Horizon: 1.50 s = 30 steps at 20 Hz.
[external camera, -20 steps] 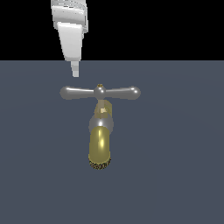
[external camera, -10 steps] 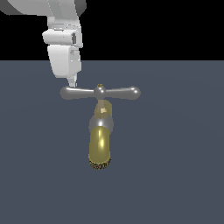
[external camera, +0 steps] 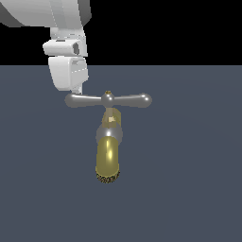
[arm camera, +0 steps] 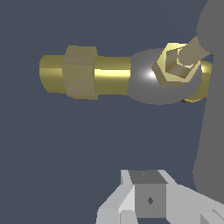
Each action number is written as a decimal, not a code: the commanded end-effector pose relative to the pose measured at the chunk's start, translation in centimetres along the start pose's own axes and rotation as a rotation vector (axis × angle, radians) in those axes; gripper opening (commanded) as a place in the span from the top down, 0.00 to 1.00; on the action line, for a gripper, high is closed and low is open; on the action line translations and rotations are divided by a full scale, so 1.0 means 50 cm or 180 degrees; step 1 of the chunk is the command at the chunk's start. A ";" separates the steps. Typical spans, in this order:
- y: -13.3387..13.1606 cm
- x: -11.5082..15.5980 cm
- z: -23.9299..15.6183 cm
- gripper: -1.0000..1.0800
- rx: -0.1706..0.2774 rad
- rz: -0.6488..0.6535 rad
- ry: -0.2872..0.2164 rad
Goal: Turn on the faucet by rotating a designated handle.
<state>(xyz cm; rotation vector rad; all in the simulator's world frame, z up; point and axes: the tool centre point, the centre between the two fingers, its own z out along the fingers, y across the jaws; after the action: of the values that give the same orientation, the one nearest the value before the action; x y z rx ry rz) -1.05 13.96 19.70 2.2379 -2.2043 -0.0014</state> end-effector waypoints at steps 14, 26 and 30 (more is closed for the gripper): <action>0.067 -0.008 0.001 1.00 0.0001 0.0004 0.0001; 0.143 -0.015 0.001 1.00 0.0002 0.0006 0.0001; 0.168 -0.018 0.001 1.00 0.0002 0.0006 0.0001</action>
<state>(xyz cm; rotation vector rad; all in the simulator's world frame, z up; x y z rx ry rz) -8.55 14.35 19.67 2.2306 -2.2202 0.0033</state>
